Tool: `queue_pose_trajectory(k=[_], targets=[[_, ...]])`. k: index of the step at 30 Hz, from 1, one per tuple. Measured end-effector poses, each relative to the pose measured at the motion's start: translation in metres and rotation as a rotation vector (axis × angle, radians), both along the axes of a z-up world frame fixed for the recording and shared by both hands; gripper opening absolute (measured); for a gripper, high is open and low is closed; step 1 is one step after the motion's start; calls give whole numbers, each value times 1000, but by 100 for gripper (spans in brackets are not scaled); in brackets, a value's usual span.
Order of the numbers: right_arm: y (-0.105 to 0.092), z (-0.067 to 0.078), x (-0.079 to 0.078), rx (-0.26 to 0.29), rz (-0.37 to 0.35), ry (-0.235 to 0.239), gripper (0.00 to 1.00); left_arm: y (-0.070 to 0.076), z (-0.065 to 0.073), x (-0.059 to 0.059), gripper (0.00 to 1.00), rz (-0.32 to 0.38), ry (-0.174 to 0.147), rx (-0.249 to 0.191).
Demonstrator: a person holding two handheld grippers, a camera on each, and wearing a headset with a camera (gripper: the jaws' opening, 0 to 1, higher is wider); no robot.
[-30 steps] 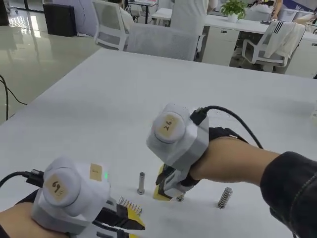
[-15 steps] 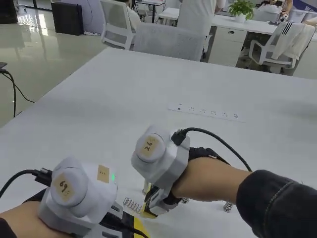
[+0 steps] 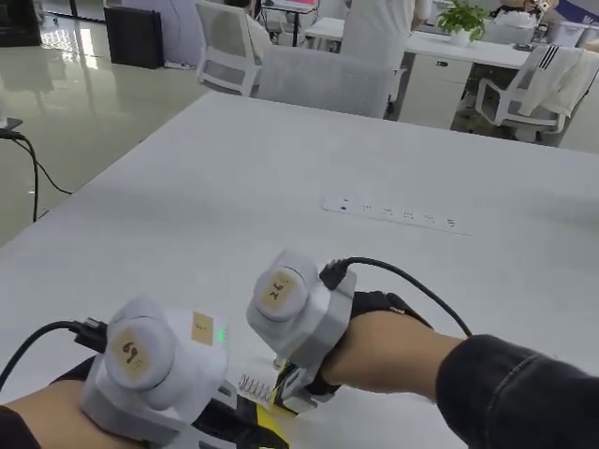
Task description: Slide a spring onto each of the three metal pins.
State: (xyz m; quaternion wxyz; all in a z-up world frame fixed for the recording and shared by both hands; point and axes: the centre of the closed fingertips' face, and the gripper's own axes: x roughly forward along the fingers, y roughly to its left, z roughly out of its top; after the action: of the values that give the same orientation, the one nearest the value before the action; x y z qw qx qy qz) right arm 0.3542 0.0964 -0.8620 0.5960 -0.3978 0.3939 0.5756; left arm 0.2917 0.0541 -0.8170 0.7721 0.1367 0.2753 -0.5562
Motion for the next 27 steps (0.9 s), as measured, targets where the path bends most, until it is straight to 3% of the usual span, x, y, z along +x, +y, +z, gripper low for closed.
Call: queue_pose_trajectory(k=[5,17,27], targets=[[-9,13,-2,12,-27,12,8,3,-2,2,14,22,6,11],[-37,44,-6,15,-50,-2,8,5,0,9,23,49,-16,10],[-61,59,-24,-53,-15,20,8,5,5,16,28,68,-53,7]])
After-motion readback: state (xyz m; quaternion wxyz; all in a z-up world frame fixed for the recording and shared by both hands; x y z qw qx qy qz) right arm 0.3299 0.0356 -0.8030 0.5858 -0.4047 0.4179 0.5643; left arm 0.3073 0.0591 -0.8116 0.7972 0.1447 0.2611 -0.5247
